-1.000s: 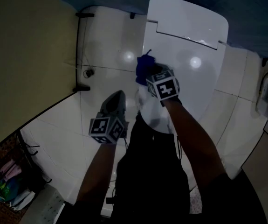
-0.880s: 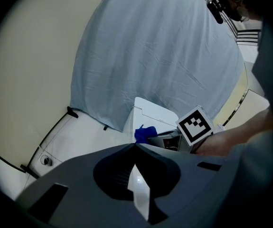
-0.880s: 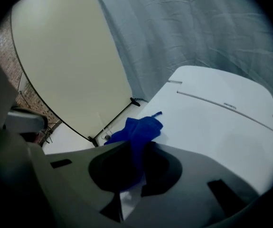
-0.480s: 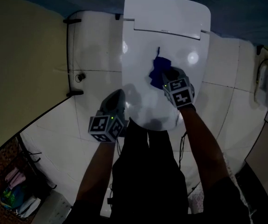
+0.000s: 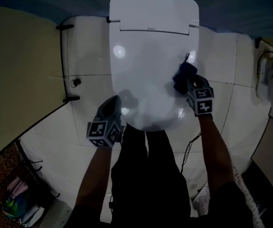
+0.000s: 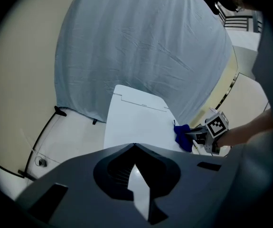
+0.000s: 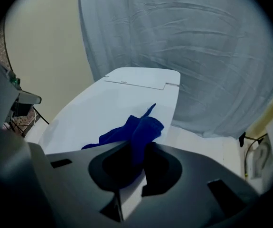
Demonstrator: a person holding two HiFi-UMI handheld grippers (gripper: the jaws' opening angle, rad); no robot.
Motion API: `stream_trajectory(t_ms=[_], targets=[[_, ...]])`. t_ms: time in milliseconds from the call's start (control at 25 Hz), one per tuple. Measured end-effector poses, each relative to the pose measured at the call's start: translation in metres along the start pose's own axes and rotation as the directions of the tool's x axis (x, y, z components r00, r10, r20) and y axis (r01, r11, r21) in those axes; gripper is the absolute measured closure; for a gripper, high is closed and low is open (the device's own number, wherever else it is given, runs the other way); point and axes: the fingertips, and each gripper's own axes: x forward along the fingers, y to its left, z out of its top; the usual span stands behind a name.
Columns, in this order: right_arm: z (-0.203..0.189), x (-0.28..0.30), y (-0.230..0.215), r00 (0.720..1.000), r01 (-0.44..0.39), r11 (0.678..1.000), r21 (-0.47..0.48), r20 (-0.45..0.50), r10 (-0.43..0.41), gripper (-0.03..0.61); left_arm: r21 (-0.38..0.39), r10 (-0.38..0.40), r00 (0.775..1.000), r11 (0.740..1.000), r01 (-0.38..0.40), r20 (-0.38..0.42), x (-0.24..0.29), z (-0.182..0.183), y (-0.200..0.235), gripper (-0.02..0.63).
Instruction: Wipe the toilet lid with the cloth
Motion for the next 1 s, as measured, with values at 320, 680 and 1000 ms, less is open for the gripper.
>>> stream_trajectory(t_ms=[320, 680, 1000], targets=[[-0.013, -0.006, -0.011, 0.998, 0.059, 0.998, 0.006, -0.005, -0.059, 0.528, -0.073, 0.032, 0.999, 0.997, -0.030, 0.025, -0.004, -0.016, 0.012, 0.621], [0.021, -0.030, 0.039, 0.990, 0.082, 0.996, 0.024, 0.110, -0.084, 0.529, -0.253, 0.098, 0.990, 0.965, -0.069, 0.102, -0.038, -0.030, 0.050, 0.621], [0.115, -0.045, 0.237, 0.938, -0.260, 0.966, -0.001, 0.239, 0.252, 0.529, -0.274, 0.058, 0.990, 0.962, -0.021, 0.131, -0.078, -0.018, 0.068, 0.621]])
